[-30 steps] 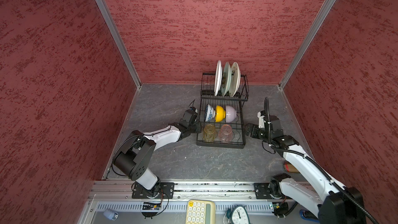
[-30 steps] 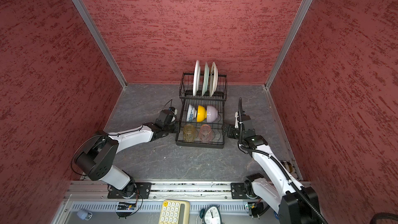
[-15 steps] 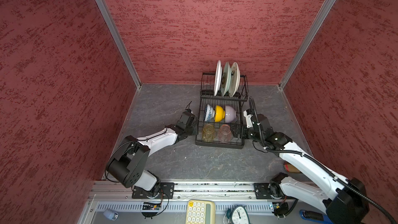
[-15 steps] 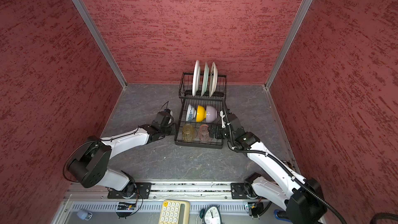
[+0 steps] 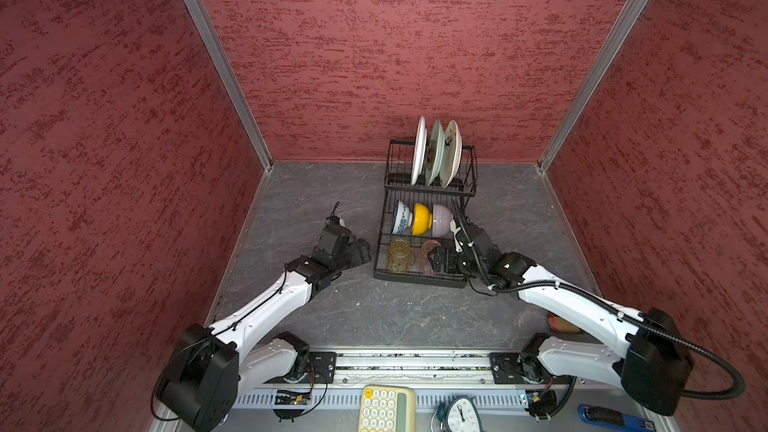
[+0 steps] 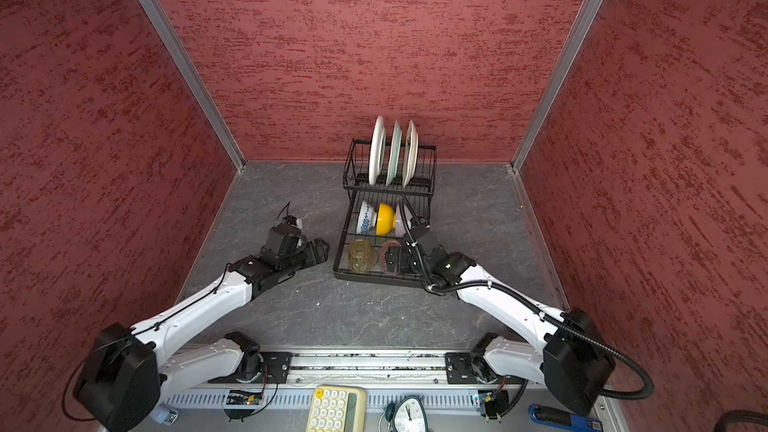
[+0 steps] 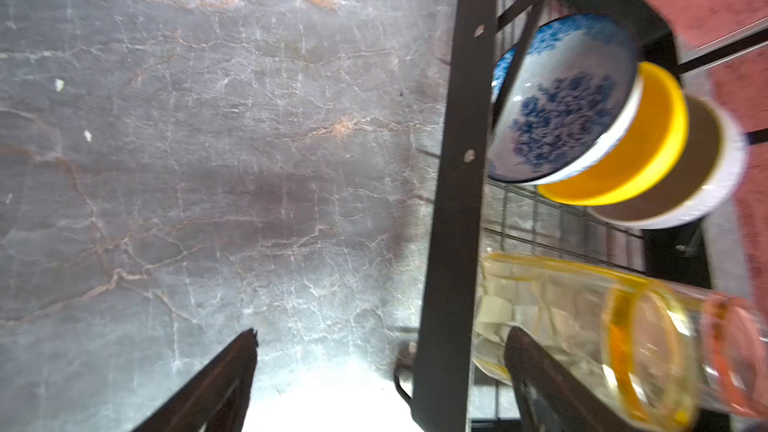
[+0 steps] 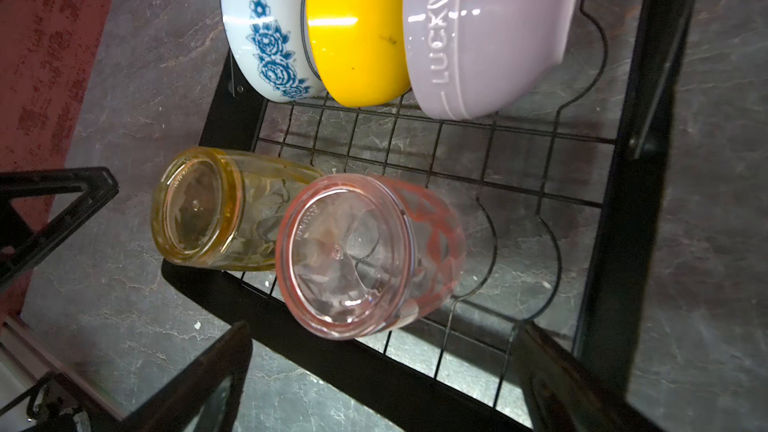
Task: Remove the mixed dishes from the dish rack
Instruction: 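Reach the right gripper to the pink glass while left gripper moves beside rack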
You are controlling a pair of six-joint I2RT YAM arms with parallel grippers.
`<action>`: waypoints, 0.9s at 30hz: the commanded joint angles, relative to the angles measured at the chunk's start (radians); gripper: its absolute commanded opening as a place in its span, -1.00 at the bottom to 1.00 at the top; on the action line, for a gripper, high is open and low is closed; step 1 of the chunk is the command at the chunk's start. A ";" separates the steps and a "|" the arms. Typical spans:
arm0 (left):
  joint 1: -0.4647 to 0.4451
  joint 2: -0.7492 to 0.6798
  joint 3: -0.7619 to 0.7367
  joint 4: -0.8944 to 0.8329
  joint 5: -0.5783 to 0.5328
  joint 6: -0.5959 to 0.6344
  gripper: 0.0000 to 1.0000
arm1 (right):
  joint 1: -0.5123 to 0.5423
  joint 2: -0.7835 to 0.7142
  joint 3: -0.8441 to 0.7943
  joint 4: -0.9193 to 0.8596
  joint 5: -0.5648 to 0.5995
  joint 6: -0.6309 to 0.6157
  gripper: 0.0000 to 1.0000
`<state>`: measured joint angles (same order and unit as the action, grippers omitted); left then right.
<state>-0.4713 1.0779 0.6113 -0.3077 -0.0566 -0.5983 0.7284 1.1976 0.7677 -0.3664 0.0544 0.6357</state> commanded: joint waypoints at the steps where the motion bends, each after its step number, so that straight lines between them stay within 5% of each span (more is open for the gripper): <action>1: 0.003 -0.057 -0.004 -0.055 0.017 -0.003 1.00 | 0.030 0.022 0.028 0.071 0.066 0.066 0.98; 27: 0.010 0.029 0.024 0.067 0.049 -0.032 0.99 | 0.058 0.250 0.129 0.064 0.180 0.103 0.77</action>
<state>-0.4660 1.1011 0.6029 -0.2714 -0.0204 -0.6209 0.7776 1.4410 0.8734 -0.3008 0.2058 0.7097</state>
